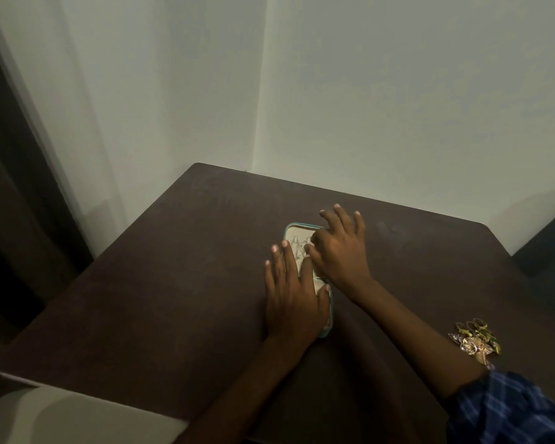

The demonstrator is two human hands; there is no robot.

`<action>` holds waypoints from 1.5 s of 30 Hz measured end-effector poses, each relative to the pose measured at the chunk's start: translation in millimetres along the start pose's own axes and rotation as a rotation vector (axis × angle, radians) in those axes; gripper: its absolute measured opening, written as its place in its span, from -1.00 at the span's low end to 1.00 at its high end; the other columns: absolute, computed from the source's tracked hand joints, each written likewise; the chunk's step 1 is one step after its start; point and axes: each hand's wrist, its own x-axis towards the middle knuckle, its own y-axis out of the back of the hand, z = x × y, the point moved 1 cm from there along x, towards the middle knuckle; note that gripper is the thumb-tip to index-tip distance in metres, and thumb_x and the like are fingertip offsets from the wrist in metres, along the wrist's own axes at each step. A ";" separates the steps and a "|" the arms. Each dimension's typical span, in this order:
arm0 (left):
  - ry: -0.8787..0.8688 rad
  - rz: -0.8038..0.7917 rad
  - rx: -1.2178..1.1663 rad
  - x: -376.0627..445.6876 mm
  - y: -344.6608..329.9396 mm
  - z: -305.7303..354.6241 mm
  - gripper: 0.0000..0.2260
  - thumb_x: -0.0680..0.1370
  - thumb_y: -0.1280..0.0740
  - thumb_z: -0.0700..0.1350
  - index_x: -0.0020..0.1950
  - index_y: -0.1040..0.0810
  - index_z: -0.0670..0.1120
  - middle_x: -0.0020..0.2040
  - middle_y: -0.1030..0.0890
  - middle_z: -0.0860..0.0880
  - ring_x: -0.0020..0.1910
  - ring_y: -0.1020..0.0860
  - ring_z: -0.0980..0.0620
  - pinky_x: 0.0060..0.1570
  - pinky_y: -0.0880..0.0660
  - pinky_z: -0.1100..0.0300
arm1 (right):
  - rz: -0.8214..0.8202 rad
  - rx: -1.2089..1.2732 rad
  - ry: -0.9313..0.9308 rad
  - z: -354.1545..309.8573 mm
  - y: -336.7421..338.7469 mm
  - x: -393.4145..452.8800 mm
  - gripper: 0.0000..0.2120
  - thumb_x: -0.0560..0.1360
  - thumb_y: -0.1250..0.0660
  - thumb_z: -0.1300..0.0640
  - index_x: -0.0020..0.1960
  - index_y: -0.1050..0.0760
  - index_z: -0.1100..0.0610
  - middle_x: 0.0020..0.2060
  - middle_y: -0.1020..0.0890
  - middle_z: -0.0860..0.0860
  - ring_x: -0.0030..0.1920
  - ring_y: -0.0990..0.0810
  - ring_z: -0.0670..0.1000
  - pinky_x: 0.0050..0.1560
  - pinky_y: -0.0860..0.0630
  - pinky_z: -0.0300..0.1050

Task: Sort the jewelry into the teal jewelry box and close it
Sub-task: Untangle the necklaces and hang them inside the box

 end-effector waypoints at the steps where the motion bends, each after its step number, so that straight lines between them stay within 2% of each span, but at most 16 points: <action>1: 0.000 0.002 -0.001 0.0 -0.2 -0.2 -0.42 0.48 -0.11 0.15 0.40 -0.37 -0.13 0.45 -0.24 -0.31 0.45 -0.20 -0.30 0.36 -0.20 -0.18 | -0.005 -0.009 0.000 -0.8 -0.6 0.3 -0.80 0.41 -0.39 0.01 -0.17 -0.62 0.15 0.24 -0.52 0.14 0.38 -0.33 0.21 0.36 -0.13 0.30; 11: -0.003 0.007 0.007 0.0 -0.4 -0.1 -0.46 0.47 -0.13 0.14 0.34 -0.43 -0.12 0.44 -0.26 -0.31 0.44 -0.22 -0.31 0.35 -0.21 -0.18 | -0.020 -0.046 0.055 -2.7 -7.0 2.8 -0.84 0.40 -0.39 0.09 -0.18 -0.61 0.20 0.15 -0.58 0.16 0.32 -0.42 0.23 0.31 -0.20 0.36; 15: -0.004 -0.013 0.021 -0.3 1.1 -0.3 -0.44 0.47 -0.08 0.16 0.36 -0.40 -0.13 0.45 -0.25 -0.31 0.44 -0.21 -0.30 0.36 -0.19 -0.18 | 0.019 -0.015 0.048 2.0 -6.3 7.8 -0.78 0.44 -0.26 0.08 -0.18 -0.60 0.20 0.13 -0.59 0.15 0.32 -0.43 0.22 0.31 -0.21 0.33; 20: 0.005 -0.017 0.024 0.0 2.0 0.2 -0.44 0.47 -0.09 0.17 0.35 -0.42 -0.12 0.45 -0.24 -0.31 0.44 -0.21 -0.31 0.35 -0.21 -0.18 | 0.027 -0.060 0.065 8.0 -4.5 14.9 -0.85 0.42 -0.40 0.10 -0.17 -0.61 0.19 0.15 -0.58 0.17 0.32 -0.42 0.23 0.32 -0.20 0.32; 29: -0.001 -0.033 0.029 0.9 1.0 -0.6 -0.44 0.47 -0.07 0.18 0.34 -0.44 -0.11 0.45 -0.25 -0.32 0.43 -0.22 -0.31 0.34 -0.21 -0.19 | 0.018 -0.167 0.083 2.9 -5.1 19.5 -0.79 0.40 -0.43 0.05 -0.10 -0.60 0.19 0.16 -0.58 0.17 0.32 -0.43 0.22 0.33 -0.23 0.31; 45: -0.002 -0.008 0.000 0.1 0.0 -0.9 -0.47 0.48 -0.08 0.17 0.32 -0.45 -0.08 0.45 -0.24 -0.32 0.44 -0.20 -0.30 0.35 -0.21 -0.18 | 0.004 0.072 -0.092 10.4 -0.5 9.8 -0.76 0.37 -0.46 0.03 -0.12 -0.54 0.19 0.12 -0.58 0.15 0.31 -0.42 0.22 0.33 -0.20 0.26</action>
